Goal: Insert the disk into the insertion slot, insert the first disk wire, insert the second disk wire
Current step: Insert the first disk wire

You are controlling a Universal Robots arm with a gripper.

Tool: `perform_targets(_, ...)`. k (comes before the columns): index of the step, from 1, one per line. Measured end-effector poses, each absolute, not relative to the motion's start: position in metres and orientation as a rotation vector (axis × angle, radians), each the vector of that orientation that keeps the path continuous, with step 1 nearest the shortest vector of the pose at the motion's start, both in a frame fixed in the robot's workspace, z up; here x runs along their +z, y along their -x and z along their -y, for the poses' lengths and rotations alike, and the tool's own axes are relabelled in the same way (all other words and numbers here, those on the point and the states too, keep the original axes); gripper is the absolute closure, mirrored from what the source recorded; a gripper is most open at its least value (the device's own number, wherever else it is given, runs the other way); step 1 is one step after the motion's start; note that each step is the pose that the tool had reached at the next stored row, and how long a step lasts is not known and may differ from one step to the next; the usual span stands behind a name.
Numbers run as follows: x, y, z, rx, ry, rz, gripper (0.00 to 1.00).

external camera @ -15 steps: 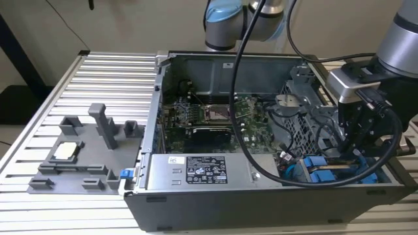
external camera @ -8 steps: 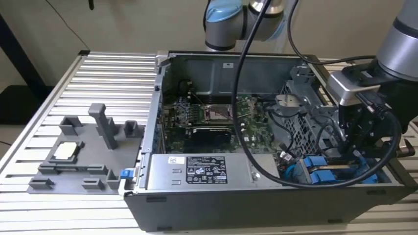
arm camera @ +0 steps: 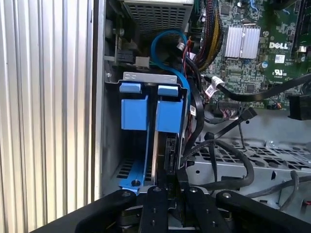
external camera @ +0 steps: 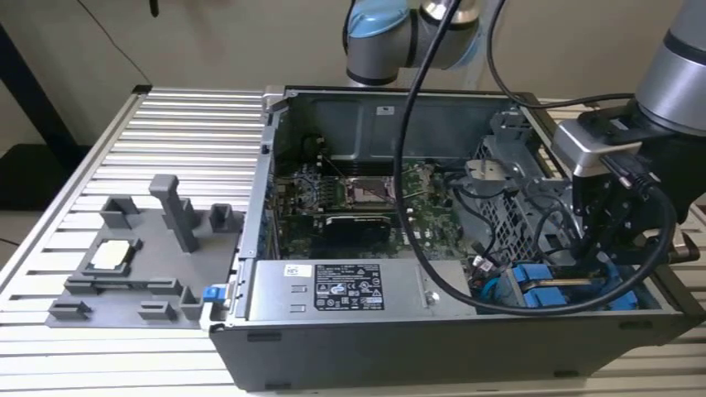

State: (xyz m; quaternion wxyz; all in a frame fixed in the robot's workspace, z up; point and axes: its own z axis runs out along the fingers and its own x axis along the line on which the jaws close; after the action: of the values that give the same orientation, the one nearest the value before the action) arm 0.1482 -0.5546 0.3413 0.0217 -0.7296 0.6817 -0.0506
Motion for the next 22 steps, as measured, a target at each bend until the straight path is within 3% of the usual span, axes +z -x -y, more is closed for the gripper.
perform_targets(17,0.3322,-0.1488,0.5544,-0.157,2.164,-2.216,0.81)
perform_targets(20,0.3314,-0.1487,0.5545,-0.155,2.163,-2.215,0.80)
perform_targets(21,0.3314,-0.1488,0.5545,-0.155,2.163,-2.215,0.73)
perform_targets(22,0.3323,-0.1488,0.5545,-0.155,2.163,-2.215,0.73)
